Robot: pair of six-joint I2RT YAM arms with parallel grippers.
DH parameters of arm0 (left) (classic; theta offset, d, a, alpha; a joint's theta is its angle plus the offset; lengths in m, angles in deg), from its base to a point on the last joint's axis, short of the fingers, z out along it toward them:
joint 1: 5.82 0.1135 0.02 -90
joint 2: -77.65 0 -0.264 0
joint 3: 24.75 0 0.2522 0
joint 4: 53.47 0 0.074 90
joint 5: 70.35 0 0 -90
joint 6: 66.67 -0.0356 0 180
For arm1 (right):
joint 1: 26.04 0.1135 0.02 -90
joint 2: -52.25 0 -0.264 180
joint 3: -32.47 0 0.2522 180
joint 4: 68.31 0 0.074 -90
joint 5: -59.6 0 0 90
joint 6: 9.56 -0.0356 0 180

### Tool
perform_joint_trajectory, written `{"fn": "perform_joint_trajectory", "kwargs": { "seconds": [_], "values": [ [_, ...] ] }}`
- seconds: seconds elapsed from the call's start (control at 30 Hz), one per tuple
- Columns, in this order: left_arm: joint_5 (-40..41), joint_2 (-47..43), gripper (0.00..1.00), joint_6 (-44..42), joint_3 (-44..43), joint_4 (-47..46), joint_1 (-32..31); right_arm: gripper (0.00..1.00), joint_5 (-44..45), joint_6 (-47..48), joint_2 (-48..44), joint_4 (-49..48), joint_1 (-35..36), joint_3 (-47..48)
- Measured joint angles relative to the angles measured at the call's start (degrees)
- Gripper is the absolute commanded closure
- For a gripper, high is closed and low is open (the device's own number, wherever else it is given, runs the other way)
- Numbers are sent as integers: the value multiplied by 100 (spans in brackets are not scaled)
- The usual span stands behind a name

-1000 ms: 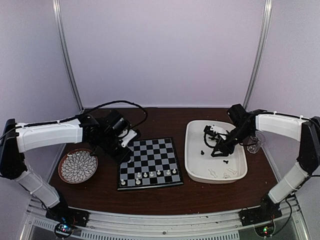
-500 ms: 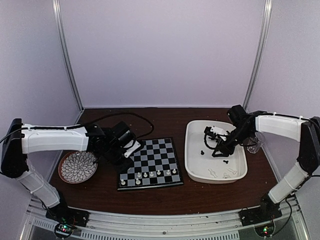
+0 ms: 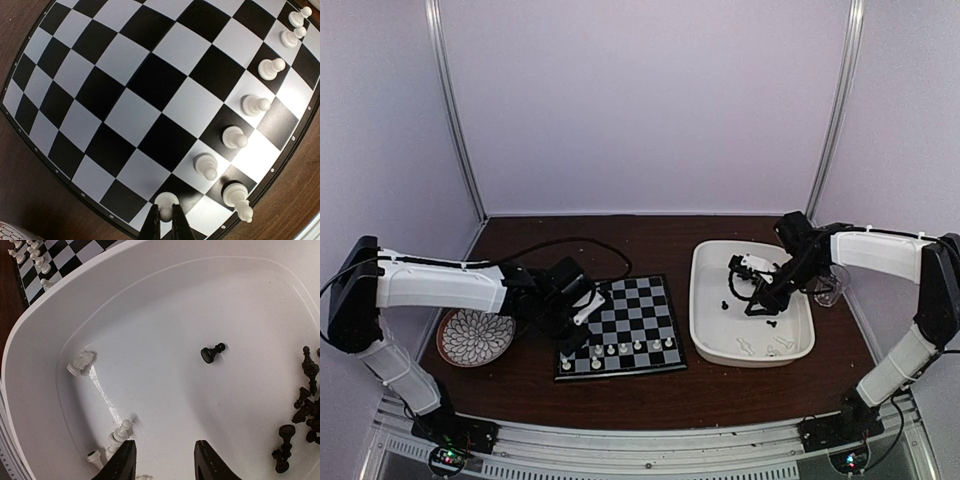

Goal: Set up the chess pieces on the board
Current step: Place the pawn on b2.

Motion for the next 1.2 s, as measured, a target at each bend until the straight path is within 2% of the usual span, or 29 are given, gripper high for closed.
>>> {"fn": "perform_joint_trajectory", "kwargs": {
  "seconds": [0.53, 0.93, 1.2],
  "values": [
    [-90, 160, 100, 72, 232, -262, -87, 57, 0, 68, 0, 0, 0, 0],
    [-107, 160, 86, 173, 269, -365, -122, 57, 0, 68, 0, 2, 0, 0],
    [-107, 160, 84, 188, 293, -302, -136, 56, 0, 68, 0, 4, 0, 0]
  ]
}}
